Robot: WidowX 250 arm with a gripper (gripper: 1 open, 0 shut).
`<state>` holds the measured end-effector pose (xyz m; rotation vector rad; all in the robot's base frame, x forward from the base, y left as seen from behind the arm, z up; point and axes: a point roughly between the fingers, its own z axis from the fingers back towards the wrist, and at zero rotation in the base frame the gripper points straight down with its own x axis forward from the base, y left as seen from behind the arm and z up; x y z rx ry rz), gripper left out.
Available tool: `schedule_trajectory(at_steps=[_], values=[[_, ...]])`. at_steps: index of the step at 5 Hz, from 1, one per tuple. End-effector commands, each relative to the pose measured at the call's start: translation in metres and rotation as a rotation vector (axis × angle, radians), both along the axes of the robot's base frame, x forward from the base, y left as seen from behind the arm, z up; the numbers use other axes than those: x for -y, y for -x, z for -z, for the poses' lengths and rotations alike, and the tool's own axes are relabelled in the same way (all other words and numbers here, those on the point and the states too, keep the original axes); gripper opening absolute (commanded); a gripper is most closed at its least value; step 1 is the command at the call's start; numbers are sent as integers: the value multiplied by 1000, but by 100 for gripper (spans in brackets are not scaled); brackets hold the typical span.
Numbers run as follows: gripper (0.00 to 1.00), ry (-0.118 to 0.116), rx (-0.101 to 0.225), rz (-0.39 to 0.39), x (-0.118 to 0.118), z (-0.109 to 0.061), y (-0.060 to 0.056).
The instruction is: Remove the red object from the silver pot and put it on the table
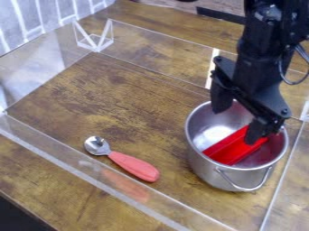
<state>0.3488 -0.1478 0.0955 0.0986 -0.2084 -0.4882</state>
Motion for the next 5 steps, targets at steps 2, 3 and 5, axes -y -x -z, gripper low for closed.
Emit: schedule_trajectory(at_steps=[2, 3, 5], values=[[0, 56, 42, 7, -9, 3, -9], [0, 58, 40, -23, -8, 9, -16], [0, -33, 94, -94, -3, -59, -27]])
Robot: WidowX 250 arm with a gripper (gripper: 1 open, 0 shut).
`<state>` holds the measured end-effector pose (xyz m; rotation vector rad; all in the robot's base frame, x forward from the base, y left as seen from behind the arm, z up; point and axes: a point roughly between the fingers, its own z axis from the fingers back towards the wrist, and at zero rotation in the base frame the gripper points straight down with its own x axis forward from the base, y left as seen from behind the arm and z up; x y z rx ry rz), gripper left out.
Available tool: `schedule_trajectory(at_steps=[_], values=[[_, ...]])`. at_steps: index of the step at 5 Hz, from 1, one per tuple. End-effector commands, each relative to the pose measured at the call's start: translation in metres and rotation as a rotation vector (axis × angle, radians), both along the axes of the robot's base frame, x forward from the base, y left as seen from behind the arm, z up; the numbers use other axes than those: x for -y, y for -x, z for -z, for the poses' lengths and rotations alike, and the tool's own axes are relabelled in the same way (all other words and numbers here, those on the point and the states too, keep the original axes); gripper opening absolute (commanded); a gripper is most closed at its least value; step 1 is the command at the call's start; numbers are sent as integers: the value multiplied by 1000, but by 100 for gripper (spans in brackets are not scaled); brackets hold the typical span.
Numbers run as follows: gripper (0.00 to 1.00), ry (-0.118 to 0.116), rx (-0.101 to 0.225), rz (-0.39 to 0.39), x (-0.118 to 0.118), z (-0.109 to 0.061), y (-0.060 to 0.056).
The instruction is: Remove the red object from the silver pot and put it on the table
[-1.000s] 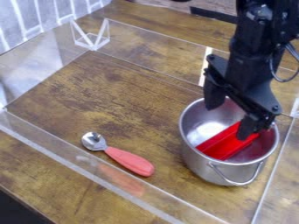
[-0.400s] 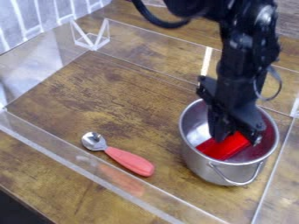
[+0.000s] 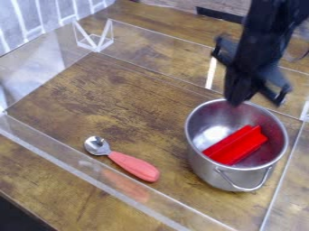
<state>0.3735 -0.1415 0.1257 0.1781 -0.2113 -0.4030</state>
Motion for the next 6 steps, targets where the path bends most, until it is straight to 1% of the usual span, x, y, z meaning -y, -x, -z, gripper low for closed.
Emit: schedule_trajectory(at_steps=[1, 2, 3, 5, 6], values=[[100, 33, 76, -2, 5, -19, 2], [100, 41, 79, 28, 6, -11, 14], [100, 56, 76, 41, 9, -1, 21], [100, 89, 74, -52, 5, 4, 11], [100, 97, 65, -71, 2, 14, 10]])
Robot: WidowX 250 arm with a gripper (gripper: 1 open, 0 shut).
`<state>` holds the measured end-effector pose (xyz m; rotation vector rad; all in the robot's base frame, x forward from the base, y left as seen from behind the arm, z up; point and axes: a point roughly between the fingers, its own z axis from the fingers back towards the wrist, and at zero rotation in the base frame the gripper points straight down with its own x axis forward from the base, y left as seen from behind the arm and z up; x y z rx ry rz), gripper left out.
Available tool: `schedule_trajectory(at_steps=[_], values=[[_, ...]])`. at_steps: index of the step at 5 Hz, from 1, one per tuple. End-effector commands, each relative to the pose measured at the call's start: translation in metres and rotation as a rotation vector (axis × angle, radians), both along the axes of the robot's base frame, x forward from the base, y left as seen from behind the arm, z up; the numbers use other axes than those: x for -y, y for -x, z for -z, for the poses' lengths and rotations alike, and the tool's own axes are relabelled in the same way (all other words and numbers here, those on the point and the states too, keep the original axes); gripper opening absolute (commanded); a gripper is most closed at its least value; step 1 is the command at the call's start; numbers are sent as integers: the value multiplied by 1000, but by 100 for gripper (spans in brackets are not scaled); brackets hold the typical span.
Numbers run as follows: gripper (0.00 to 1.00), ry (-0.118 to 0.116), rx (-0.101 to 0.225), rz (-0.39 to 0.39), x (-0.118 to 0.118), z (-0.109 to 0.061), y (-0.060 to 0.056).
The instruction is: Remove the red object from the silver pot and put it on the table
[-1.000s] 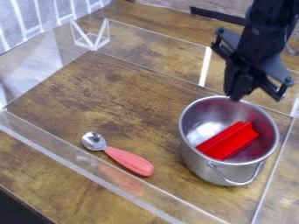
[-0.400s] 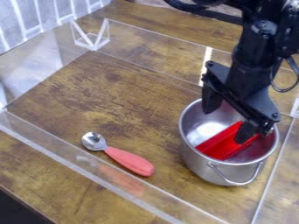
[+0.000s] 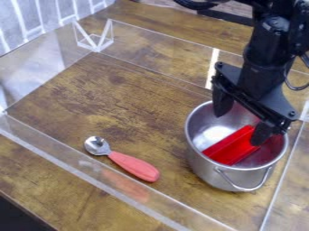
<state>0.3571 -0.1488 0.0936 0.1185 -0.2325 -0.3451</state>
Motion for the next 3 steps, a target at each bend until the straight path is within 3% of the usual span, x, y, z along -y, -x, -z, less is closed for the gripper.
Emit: schedule_trajectory(at_steps=[1, 3], values=[[100, 33, 42, -23, -11, -6, -6], [100, 40, 13, -54, -13, 22, -10]])
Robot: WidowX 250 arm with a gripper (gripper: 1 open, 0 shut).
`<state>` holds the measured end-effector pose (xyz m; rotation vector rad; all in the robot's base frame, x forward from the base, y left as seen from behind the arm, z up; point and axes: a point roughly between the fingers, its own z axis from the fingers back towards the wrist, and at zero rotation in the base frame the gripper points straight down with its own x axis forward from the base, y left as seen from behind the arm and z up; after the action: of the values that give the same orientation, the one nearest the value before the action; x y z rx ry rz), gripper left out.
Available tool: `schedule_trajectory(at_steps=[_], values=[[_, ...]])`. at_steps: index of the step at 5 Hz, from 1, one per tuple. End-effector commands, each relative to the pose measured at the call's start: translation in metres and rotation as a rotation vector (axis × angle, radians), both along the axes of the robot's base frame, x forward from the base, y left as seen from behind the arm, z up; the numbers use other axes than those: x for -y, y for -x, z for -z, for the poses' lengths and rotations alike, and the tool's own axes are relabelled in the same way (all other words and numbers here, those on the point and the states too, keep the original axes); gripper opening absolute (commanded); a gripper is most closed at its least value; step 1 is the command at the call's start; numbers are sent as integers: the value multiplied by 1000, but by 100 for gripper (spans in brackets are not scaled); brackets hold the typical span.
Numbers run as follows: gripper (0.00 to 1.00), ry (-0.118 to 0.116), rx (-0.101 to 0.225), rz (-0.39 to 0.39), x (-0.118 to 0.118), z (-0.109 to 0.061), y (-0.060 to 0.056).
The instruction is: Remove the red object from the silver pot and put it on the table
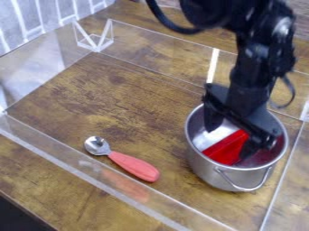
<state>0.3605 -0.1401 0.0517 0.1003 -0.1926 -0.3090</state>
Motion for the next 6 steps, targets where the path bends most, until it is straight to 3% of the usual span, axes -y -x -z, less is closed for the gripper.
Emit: schedule_trajectory(at_steps=[1, 2, 3, 5, 6], values=[[100, 18, 45, -51, -5, -5, -11], [100, 16, 45, -19, -4, -3, -13], [100, 11, 54, 8, -2, -11, -14], [100, 1, 81, 39, -11, -23, -33], [0, -3, 81, -27, -16, -28, -35]])
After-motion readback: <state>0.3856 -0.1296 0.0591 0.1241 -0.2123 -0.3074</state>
